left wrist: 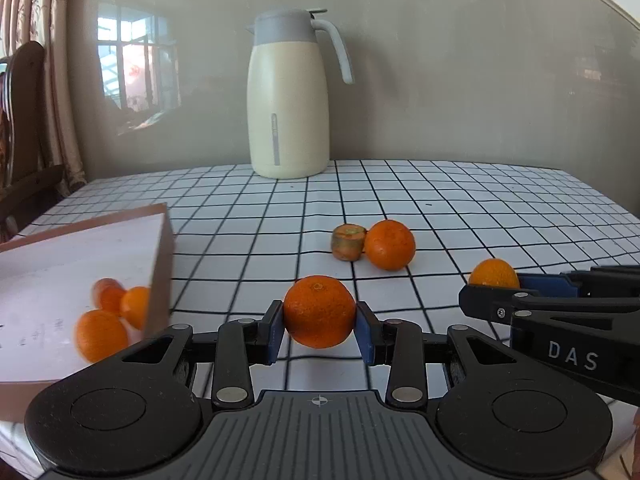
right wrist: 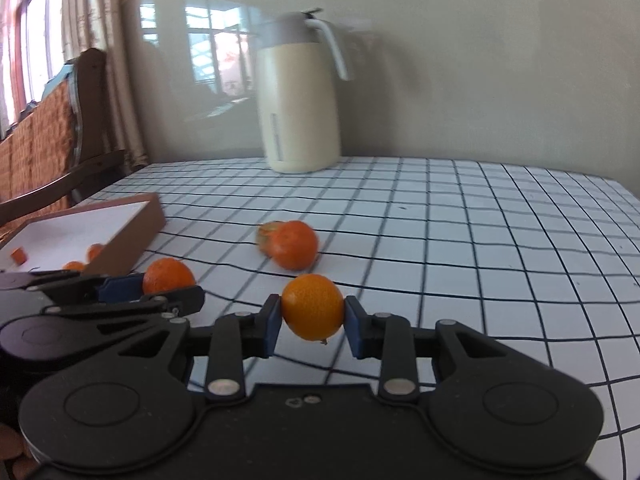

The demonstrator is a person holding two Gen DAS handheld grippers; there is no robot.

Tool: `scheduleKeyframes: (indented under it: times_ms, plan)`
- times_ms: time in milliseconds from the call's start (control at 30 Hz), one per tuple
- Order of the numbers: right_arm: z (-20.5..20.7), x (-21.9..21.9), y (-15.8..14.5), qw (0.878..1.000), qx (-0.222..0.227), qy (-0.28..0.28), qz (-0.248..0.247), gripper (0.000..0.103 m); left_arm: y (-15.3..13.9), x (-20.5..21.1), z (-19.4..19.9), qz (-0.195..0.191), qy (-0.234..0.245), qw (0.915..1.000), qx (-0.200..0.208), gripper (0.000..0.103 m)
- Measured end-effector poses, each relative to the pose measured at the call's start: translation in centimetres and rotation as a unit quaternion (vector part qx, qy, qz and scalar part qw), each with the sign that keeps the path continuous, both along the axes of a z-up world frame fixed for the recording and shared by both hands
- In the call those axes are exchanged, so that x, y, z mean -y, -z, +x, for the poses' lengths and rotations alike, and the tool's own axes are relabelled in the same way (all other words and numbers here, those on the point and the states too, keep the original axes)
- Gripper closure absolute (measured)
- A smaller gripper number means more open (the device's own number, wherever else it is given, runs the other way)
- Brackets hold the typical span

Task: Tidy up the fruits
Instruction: 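Carry both held oranges toward the brown box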

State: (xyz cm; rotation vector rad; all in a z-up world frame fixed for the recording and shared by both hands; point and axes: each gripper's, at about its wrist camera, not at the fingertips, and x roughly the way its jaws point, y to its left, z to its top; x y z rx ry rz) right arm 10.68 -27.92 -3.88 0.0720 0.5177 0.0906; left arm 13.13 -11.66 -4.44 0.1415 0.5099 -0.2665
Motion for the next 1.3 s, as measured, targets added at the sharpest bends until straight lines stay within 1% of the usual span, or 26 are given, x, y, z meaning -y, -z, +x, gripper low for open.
scheduleKeyframes:
  times_ms: [233,500,733,1300]
  plan:
    - [-0.8,-1.8,-0.9,1.0,0.01,-0.029,0.0,0.078,-1.2,-1.9,-1.9,0.004,0.001,0.9999,0.013,0.066]
    - [-1.1,-3.5,-1.2,0.998,0.009,-0.055,0.006,0.078,-2.0,-4.3,-3.1,-0.001,-0.008,0.9999,0.011,0.066]
    - [-1.0,-5.0,-1.6,0.997,0.013,-0.076,0.011,0.078,-2.1,-6.2,-3.9,-0.003,-0.018,0.9998,0.009,0.066]
    - [-0.2,-10.7,-2.4,0.989,0.026,-0.145,0.028,0.078,-3.3,-12.1,-5.3,-0.023,-0.081,0.9961,0.027,0.066]
